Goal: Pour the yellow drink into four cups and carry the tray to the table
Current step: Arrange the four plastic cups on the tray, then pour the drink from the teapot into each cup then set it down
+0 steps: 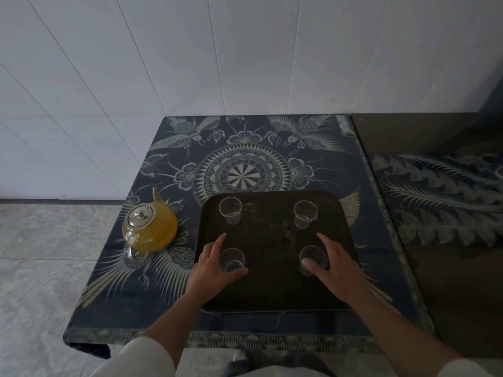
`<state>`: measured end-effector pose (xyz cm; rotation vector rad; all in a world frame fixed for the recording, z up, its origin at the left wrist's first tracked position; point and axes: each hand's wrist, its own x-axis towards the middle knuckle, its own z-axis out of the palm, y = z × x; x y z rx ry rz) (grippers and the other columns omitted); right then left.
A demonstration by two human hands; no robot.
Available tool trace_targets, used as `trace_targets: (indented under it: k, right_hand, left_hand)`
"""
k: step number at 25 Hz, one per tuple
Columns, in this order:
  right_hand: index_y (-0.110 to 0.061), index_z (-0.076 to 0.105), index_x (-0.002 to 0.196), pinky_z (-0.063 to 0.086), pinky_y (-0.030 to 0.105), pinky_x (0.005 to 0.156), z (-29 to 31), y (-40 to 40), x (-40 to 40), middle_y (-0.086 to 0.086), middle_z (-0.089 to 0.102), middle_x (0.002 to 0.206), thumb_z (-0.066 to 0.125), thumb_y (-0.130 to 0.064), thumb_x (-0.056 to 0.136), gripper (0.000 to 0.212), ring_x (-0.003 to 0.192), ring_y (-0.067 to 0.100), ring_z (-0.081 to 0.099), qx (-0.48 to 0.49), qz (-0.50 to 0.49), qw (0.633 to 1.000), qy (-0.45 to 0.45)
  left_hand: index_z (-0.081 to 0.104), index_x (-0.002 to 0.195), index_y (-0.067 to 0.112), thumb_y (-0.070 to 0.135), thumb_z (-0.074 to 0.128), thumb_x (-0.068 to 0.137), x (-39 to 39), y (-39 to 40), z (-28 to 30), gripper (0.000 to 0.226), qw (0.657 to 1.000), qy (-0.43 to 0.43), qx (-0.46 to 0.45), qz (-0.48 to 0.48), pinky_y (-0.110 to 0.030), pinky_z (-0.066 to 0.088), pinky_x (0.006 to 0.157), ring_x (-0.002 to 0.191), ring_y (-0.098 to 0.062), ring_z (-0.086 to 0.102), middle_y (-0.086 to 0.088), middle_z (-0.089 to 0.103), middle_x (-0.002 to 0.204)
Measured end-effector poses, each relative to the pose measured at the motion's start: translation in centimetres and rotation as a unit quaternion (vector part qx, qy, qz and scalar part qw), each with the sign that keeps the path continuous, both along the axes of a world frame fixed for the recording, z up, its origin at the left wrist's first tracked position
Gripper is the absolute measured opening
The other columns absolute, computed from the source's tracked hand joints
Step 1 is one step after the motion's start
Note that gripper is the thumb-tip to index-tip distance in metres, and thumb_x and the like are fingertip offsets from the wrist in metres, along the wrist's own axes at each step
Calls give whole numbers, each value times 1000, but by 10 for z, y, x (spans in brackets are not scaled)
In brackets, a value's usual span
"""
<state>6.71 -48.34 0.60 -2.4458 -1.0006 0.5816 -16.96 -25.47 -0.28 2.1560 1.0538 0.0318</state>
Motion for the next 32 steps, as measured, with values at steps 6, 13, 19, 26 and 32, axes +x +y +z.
trace_targets:
  k: [6, 13, 19, 26, 32]
  right_hand:
    - [-26, 35, 153, 51, 44, 100, 11, 15, 16, 0, 46, 152, 30, -76, 89, 81, 133, 20, 50, 15, -6, 997, -77]
    - [-22, 47, 145, 48, 40, 101, 44, 92, 26, -1, 55, 142, 49, -62, 93, 65, 129, 17, 52, 91, 98, 988, -79]
    - [-24, 44, 147, 48, 45, 102, 56, 161, 4, 0, 54, 143, 48, -67, 92, 70, 132, 20, 50, 77, 198, 975, -63]
    - [-26, 42, 148, 50, 43, 99, 57, 232, -60, -2, 53, 142, 52, -63, 93, 68, 129, 17, 51, 90, 253, 963, -12]
    - [-26, 36, 153, 48, 44, 102, 50, 297, -101, -3, 48, 149, 53, -60, 94, 70, 134, 16, 49, 63, 243, 965, 71]
  left_hand:
    - [27, 149, 37, 79, 53, 73, -1, 10, 17, 90, 995, -40, 64, 64, -40, 51, 90, 124, -16, 49, 6, 43, 140]
    - [40, 141, 31, 69, 61, 76, -26, 19, 38, 77, 977, -30, 106, 182, -44, 52, 88, 123, -19, 51, 4, 42, 143]
    - [43, 137, 29, 67, 64, 76, -71, 24, 50, 74, 953, -22, 140, 269, -48, 54, 85, 121, -22, 54, 4, 41, 145]
    - [46, 138, 28, 61, 64, 81, -119, 64, 50, 68, 934, -17, 134, 329, -31, 48, 74, 98, -6, 51, 4, 48, 135]
    - [49, 135, 26, 53, 64, 85, -140, 114, 36, 59, 948, -23, 93, 304, -30, 48, 77, 107, -11, 53, 4, 53, 131]
